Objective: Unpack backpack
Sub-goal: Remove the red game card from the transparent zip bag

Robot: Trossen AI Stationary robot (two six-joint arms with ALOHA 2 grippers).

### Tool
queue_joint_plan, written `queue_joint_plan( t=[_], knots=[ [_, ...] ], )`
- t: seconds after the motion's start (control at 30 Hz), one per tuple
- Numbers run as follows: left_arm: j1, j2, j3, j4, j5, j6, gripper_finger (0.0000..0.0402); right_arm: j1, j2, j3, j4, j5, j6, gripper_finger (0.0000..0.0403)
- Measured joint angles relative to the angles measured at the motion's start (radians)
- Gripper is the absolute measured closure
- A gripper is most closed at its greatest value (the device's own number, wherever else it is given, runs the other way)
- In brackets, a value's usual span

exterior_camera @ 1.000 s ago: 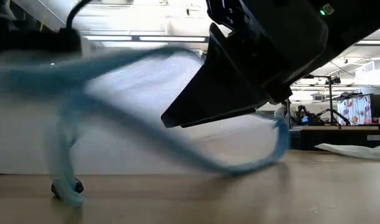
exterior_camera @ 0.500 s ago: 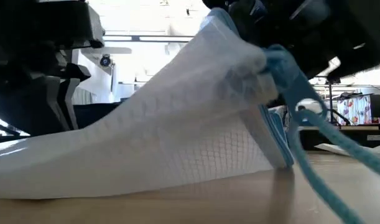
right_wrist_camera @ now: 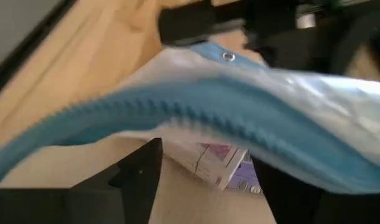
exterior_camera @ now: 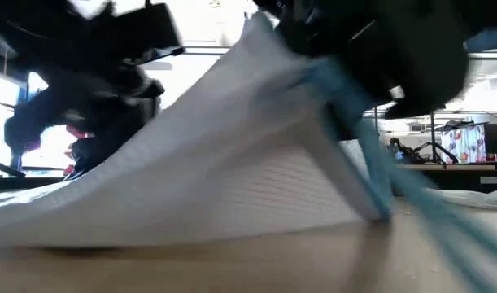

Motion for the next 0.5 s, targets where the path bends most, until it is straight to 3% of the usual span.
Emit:
queue_joint_plan(
  t=[0.1, 0.2, 0.33, 0.5],
  knots=[
    [0.046, -0.018, 0.000, 0.006, -0.029, 0.073, 0.0394, -0.017, 0.000, 0.000, -0.015, -0.019, 0.008, 0.0134],
    [0.043, -0.085, 0.009, -0.107, -0.027, 0.027, 0.0399, -0.024, 0.000, 0.000, -0.041, 0.023, 0.067, 0.0119],
    [-0.047, -0.204, 0.056, -0.354, 0.001, -0.205, 0.0401, -0.023, 0.000, 0.000, -0.087, 0.079, 0.114, 0.0117],
    [-0.167, -0.279, 0.020, -0.453, 0.231, -0.542, 0.0401, -0.027, 0.000, 0.000, -0.188, 0.066, 0.287, 0.0116]
  ],
)
